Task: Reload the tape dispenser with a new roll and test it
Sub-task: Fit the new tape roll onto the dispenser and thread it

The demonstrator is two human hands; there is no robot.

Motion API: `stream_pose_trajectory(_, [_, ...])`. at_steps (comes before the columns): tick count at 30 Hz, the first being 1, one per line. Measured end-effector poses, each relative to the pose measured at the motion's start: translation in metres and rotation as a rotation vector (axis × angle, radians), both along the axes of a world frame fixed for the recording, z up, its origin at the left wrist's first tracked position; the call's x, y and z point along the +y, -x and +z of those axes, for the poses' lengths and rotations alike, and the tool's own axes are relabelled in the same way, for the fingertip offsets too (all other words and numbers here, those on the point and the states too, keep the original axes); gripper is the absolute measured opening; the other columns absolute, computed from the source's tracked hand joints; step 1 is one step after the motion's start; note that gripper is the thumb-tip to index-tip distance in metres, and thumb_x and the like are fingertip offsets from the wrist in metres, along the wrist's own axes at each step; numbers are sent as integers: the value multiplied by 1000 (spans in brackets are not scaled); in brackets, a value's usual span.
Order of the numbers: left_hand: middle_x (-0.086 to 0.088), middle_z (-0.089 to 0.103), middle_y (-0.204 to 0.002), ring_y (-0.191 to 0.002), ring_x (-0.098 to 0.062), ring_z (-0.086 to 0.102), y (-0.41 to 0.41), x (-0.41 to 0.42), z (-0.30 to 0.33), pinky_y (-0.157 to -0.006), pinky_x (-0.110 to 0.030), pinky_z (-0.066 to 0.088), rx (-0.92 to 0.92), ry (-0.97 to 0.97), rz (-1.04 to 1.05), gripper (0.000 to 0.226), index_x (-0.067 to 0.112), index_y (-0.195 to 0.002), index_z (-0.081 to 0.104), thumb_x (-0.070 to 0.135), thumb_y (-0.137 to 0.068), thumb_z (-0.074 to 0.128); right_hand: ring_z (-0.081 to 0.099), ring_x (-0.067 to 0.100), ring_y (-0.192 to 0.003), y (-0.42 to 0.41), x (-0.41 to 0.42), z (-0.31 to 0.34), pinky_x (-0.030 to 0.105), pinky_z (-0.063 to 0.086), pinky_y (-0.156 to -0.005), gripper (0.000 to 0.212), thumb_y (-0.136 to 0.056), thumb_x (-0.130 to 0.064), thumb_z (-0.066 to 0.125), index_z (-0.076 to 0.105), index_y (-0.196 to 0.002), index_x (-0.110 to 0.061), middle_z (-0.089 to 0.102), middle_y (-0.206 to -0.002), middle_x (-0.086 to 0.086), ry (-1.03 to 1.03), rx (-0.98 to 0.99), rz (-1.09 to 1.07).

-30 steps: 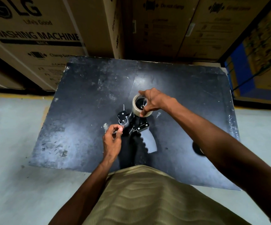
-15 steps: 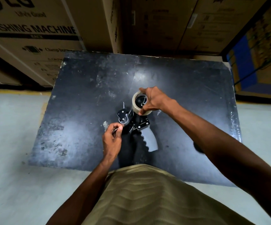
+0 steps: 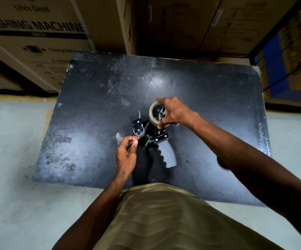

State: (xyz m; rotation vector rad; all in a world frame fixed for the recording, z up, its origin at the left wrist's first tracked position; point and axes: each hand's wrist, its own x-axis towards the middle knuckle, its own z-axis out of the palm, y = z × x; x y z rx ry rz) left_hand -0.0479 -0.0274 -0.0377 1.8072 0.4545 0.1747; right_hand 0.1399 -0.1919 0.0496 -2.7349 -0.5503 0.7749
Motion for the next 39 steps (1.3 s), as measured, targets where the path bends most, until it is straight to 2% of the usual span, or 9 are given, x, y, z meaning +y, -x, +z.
stream_pose_trajectory(6, [-5,74,-110,-107,-6,68,-4,4,-2,-95,-15,48,1,19,-1,10,5,-97,65,1,-99,56,63,27,-123,-2,3,-4,29,49,-97,108,-56,-47,97,48,-147,-15,65,-137,6,-5,5,-18])
stream_pose_trajectory(14, [-4,74,-111,-111,-9,68,-3,2,-4,-96,-15,48,-2,40,-19,11,6,-95,64,0,-99,55,55,26,-133,4,-2,-8,31,41,-110,121,-58,-46,96,34,-158,-15,56,-149,7,-43,3,-45])
stream_pose_trajectory(23, [-3,75,-111,-111,-10,68,-4,3,-5,-99,-22,50,-16,27,-17,10,6,-95,64,1,-99,56,55,27,-134,8,-3,-14,35,42,-111,123,-57,-46,97,34,-158,-16,56,-149,5,-51,-16,-79])
stream_pose_trajectory(35, [-3,74,-108,-109,-6,68,-6,5,-8,-96,-18,49,-22,15,-5,9,4,-95,64,0,-98,57,60,27,-128,8,1,-23,33,45,-107,122,-52,-48,98,41,-155,-17,62,-142,5,-75,-14,-132])
stream_pose_trajectory(39, [-4,74,-108,-108,-6,68,-7,5,-9,-96,-18,49,-19,24,1,9,4,-94,64,-1,-98,57,57,28,-132,7,1,-25,34,42,-110,126,-54,-47,98,35,-158,-15,58,-146,8,-77,-8,-132])
